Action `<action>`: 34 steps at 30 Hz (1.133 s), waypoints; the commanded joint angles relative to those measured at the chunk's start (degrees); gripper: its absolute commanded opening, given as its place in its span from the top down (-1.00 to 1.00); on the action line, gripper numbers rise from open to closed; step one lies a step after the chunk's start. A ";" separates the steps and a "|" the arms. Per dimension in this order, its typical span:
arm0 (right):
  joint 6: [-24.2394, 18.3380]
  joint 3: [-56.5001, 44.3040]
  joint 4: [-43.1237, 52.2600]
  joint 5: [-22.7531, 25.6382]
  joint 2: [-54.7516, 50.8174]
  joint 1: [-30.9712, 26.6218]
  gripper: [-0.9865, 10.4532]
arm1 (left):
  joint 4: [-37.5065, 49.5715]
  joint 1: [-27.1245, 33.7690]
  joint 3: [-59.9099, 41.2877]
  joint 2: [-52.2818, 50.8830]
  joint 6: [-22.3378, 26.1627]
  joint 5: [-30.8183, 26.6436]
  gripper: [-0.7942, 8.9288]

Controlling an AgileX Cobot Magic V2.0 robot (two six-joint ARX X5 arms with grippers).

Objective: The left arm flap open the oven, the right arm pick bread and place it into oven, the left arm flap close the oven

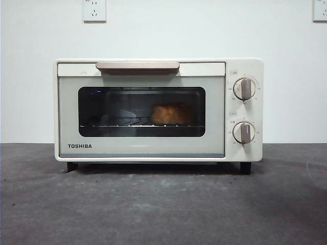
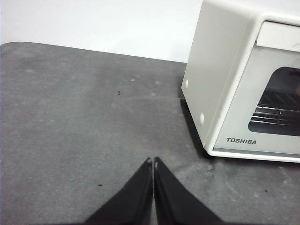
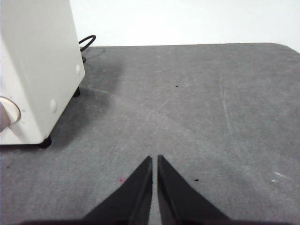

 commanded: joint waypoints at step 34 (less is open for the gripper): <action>-1.44 -0.35 0.98 0.24 -0.09 0.09 0.80 | 0.59 0.07 -1.14 -0.11 0.81 -0.13 0.82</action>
